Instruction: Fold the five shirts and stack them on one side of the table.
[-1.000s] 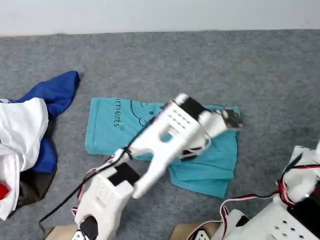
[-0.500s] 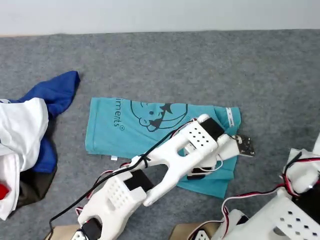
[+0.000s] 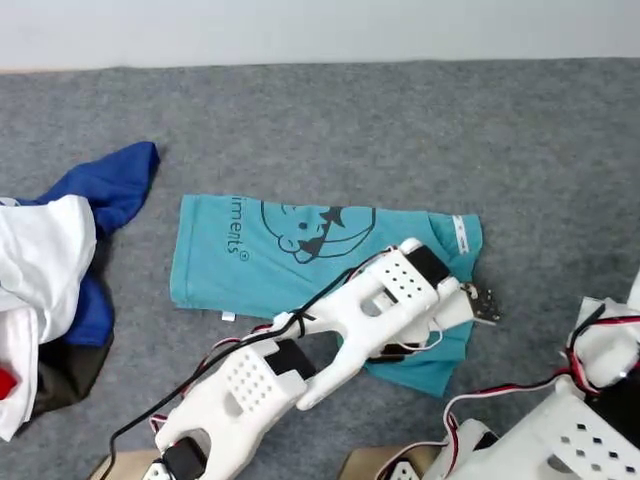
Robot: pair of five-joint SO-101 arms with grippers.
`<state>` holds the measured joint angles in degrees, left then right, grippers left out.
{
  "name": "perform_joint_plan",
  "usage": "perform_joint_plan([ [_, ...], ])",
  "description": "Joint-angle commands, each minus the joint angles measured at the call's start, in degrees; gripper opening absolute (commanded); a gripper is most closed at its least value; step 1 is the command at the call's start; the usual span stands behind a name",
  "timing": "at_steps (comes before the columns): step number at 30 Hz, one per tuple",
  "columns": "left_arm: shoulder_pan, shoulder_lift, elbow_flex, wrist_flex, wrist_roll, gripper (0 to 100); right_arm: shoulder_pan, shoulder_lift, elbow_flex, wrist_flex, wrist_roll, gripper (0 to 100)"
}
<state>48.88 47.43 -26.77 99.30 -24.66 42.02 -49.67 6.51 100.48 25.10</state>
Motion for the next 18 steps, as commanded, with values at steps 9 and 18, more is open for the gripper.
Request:
perform_joint_plan([
  [9,2.5,-3.5,0.6,1.2,0.8,1,0.5,-0.7,-0.4,2.2,-0.4,27.3],
  [18,4.9,-9.4,4.8,1.1,0.7,10,0.5,-0.4,-0.4,2.1,-0.4,27.3],
])
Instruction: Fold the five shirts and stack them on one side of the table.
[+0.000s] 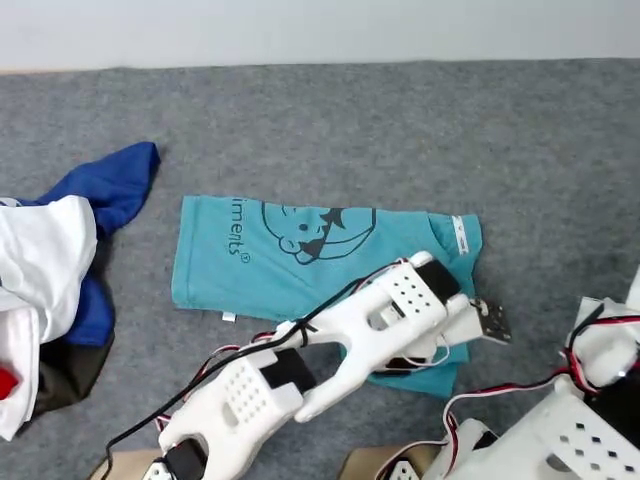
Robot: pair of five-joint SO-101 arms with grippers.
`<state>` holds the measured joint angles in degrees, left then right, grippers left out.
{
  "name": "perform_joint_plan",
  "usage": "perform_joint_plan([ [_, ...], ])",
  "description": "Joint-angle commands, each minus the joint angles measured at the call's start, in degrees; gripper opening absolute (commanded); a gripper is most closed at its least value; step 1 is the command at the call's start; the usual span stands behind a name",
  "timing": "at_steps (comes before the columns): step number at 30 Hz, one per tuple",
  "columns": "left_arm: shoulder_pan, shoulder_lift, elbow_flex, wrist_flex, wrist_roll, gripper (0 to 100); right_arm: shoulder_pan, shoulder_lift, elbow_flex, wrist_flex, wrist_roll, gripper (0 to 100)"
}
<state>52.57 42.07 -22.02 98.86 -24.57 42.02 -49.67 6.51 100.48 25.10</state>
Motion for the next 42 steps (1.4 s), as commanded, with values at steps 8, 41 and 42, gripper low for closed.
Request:
perform_joint_plan([
  [8,1.2,-4.0,0.0,1.5,0.4,4,0.5,-0.4,-0.4,2.1,-0.4,27.3],
  [41,2.5,-10.0,1.2,1.6,3.2,13,0.4,-0.3,-0.3,2.0,-0.4,27.3],
  [42,3.2,-10.5,1.2,1.6,3.3,13,0.4,-0.3,-0.3,2.0,-0.4,27.3],
])
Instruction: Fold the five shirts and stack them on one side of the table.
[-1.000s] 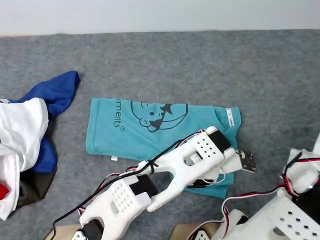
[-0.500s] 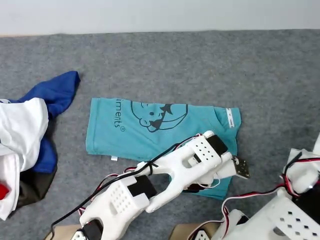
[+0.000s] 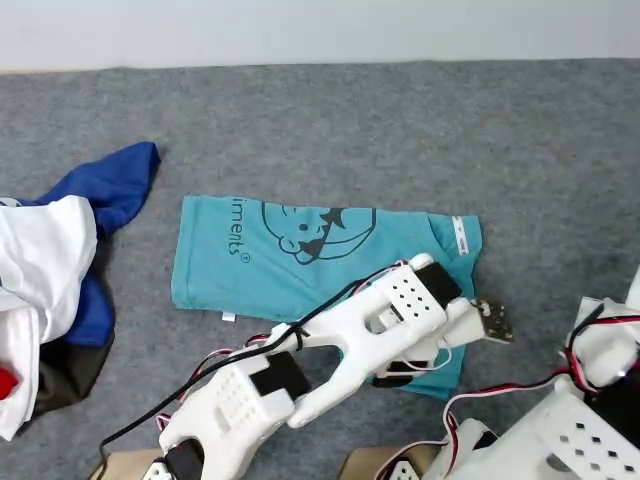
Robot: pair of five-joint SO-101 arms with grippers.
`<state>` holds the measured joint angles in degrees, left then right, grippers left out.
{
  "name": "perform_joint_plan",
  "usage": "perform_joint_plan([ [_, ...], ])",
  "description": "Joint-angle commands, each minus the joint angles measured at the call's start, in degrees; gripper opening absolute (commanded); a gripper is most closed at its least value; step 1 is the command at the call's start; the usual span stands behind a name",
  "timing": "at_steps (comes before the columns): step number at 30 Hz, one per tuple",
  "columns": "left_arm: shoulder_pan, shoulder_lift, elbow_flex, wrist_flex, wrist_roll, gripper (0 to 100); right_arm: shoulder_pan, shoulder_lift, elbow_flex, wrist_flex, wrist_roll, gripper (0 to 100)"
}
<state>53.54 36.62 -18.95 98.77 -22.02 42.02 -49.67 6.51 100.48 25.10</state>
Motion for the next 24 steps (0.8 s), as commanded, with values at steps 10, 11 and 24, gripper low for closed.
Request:
perform_joint_plan([
  [10,3.7,-0.1,-1.9,-5.4,5.7,17,0.4,-0.3,-0.2,1.9,-0.4,27.3],
  [11,3.5,0.5,-1.9,-6.0,5.7,17,0.4,-0.3,-0.2,1.9,-0.4,27.3],
  [24,2.1,5.9,-3.0,-9.1,5.7,13,0.4,-0.3,-0.2,2.1,-0.4,27.3],
])
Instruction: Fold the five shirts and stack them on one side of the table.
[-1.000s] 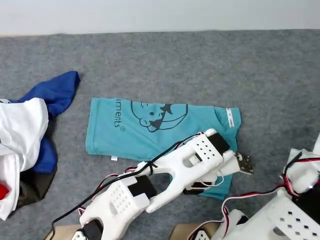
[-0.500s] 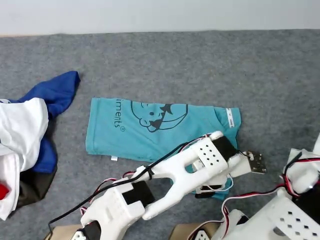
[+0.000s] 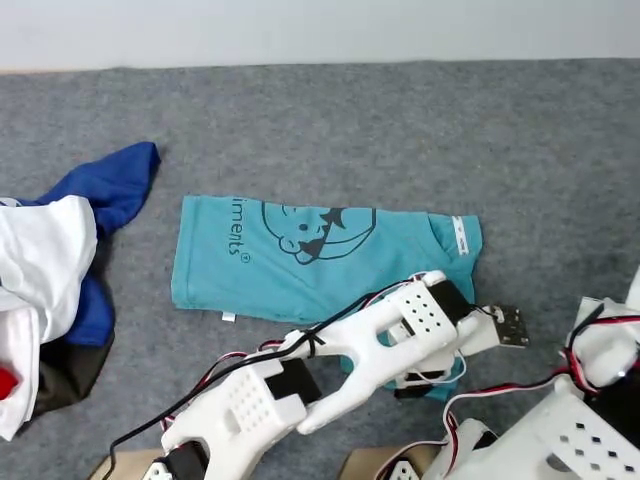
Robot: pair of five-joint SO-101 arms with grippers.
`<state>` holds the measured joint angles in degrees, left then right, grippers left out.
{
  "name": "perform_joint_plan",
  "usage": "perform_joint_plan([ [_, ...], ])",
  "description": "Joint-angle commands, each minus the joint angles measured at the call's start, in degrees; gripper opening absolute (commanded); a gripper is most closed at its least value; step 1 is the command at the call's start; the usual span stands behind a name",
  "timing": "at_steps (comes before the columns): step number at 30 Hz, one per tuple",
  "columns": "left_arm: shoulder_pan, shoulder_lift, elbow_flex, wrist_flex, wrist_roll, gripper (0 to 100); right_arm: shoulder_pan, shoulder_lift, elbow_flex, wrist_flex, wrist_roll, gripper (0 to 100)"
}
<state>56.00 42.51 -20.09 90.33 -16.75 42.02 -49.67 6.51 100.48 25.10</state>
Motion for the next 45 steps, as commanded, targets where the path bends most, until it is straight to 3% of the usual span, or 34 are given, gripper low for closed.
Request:
perform_joint_plan([
  [1,-0.4,0.2,-2.1,-0.8,0.4,11,0.4,-0.3,-0.2,2.1,-0.4,27.3],
  [8,-0.1,-0.4,-2.5,0.7,0.0,1,0.4,-0.3,-0.2,2.1,-0.4,27.3],
  [19,-3.3,0.2,-18.4,9.8,-1.5,1,0.4,-0.3,-0.2,2.0,-0.4,27.3],
  [31,-13.1,0.3,-21.6,3.1,-4.8,1,0.4,-0.3,0.1,2.0,-0.4,27.3],
  [45,-16.8,10.6,-29.2,-0.4,-4.7,4,0.4,-0.8,5.0,2.0,-0.4,27.3],
])
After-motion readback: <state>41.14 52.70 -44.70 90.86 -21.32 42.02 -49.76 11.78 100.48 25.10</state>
